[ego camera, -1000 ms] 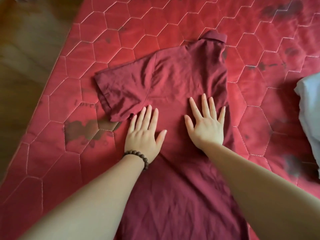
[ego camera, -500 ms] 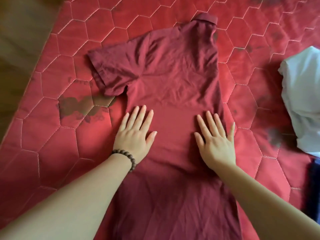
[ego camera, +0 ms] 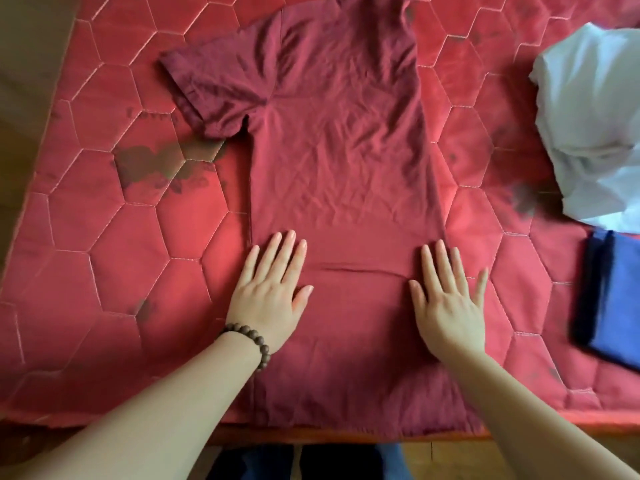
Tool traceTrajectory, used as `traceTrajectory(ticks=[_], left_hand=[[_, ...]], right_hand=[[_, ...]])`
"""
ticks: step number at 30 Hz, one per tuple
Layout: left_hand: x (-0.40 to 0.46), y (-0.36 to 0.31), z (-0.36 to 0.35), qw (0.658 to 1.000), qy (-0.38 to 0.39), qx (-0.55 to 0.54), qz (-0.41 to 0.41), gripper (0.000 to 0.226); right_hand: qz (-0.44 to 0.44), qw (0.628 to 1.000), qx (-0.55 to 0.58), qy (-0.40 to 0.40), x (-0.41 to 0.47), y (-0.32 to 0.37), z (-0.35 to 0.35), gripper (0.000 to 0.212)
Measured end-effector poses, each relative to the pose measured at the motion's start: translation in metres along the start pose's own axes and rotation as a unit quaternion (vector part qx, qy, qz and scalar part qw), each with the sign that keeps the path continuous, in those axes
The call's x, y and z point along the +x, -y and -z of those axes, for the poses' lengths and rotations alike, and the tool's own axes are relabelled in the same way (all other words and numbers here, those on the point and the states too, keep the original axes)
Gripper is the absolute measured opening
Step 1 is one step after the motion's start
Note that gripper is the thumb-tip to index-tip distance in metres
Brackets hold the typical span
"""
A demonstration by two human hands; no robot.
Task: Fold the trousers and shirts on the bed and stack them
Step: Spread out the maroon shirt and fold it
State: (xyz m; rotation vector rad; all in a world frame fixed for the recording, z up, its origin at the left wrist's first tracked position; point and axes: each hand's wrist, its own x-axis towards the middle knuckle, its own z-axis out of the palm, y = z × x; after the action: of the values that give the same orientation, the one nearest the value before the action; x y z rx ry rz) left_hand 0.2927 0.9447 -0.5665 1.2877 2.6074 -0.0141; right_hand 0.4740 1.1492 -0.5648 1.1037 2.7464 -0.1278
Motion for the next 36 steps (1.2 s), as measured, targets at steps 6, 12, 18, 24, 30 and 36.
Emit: traceTrajectory(ticks=[6, 12, 18, 24, 30, 36], left_hand=[[-0.029, -0.042, -0.005, 0.999, -0.018, -0.033, 0.001, 0.064], [-0.068, -0.057, -0.017, 1.000, 0.008, -0.019, -0.014, 0.063], [-0.132, -0.031, -0.019, 1.000, 0.026, 0.005, 0.013, 0.069], [-0.104, -0.063, 0.006, 0.995, -0.061, -0.063, 0.052, 0.042], [-0.022, -0.062, 0.006, 0.995, -0.070, -0.060, 0.039, 0.061], [0.034, -0.018, 0.004, 0.997, -0.055, -0.040, 0.045, 0.064]], right_hand=[[0.115, 0.992, 0.057, -0.015, -0.036, 0.052, -0.002, 0.058], [0.123, 0.990, 0.065, 0.009, -0.072, 0.048, -0.022, 0.058], [0.055, 0.997, 0.018, 0.047, -0.129, -0.035, -0.020, 0.067], [0.088, 0.994, 0.071, 0.009, -0.111, 0.010, -0.003, 0.058], [0.142, 0.987, 0.080, 0.013, -0.039, 0.063, -0.001, 0.056], [0.172, 0.983, 0.050, 0.028, 0.029, 0.082, 0.004, 0.055]])
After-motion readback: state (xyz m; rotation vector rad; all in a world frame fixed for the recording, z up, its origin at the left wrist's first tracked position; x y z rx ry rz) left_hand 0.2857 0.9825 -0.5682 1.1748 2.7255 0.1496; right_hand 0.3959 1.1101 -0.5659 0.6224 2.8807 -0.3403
